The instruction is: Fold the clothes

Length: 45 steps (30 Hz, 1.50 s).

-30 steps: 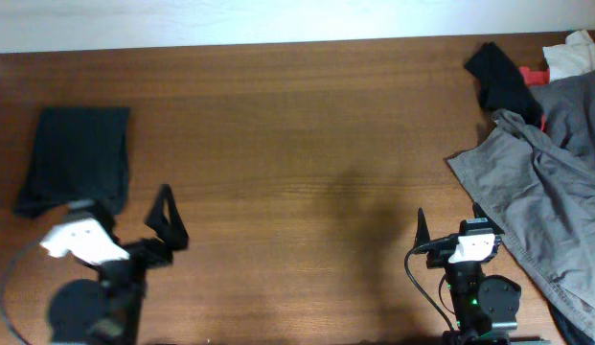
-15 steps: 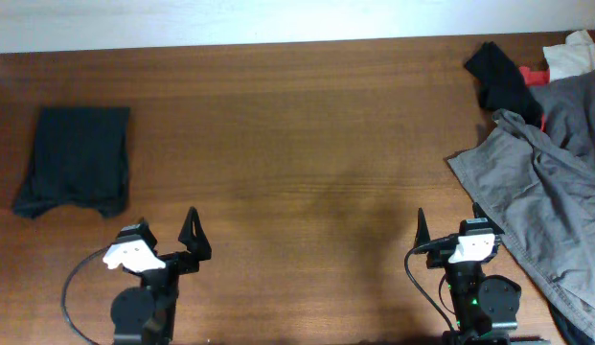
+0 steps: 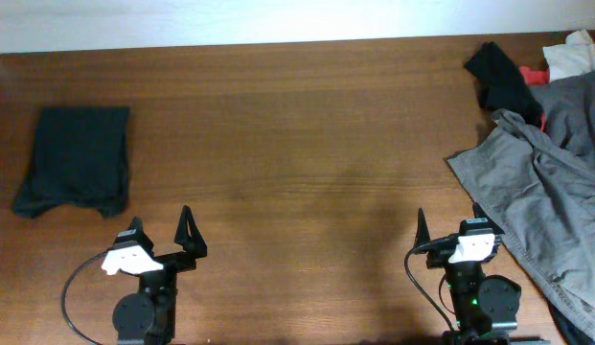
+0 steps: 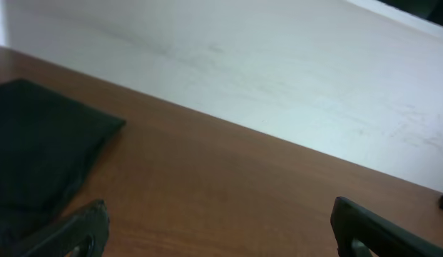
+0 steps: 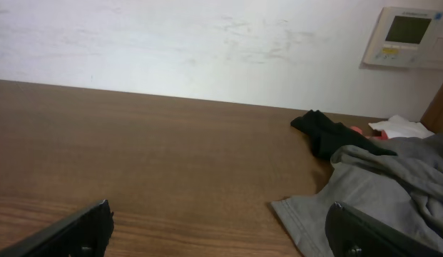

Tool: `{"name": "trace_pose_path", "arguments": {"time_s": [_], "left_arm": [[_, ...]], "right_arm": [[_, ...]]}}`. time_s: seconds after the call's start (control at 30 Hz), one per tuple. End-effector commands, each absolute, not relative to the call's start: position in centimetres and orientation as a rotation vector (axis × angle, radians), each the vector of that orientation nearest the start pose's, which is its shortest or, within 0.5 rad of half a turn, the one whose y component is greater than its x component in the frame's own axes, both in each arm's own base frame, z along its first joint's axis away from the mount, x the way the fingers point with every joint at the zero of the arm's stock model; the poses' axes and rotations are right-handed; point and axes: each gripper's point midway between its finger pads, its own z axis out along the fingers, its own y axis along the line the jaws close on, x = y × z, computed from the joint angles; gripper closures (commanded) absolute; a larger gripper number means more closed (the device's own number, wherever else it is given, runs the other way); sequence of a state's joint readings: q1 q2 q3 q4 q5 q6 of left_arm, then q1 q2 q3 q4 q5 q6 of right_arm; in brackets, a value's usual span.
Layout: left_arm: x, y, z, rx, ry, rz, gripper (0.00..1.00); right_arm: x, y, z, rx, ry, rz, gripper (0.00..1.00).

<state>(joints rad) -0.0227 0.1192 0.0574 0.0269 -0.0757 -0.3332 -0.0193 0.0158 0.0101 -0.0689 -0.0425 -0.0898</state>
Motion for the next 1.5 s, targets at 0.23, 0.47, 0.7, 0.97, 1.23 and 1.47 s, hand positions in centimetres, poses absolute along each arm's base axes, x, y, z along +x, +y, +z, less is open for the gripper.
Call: {"name": "trace_pose_path", "arguments": {"time_s": [0.23,0.47,0.7,0.97,1.23,1.47], "left_arm": [[24.7,0.9,18.1,-0.199,1.55,-0.109,0.01],[24.6,0.9,16.3,-0.142,1.616,-0.047,0.01],[24.6,0.3,15.7,0.039,1.647,0.072,0.01],[24.6,-0.2,15.6,0.069,1.649,0.061,0.01],[24.6,-0.2,15.6,0.069,1.649,0.061,0.01],[24.6,-0.2,15.6,0.069,1.649,0.061,0.01]], "right_arm": [[24.6,0.2,15.7,-0.096,1.643,-0.053,0.01],[24.6,0.2,15.7,-0.096,1.642,-0.053,0.01],[24.6,0.2,15.7,-0.096,1.643,-0.053,0.01],[24.6,0.2,15.7,-0.096,1.643,-0.053,0.01],[24.6,0.2,15.7,-0.096,1.643,-0.053,0.01],[24.6,0.2,15.7,-0.096,1.642,-0.053,0.01]]}}
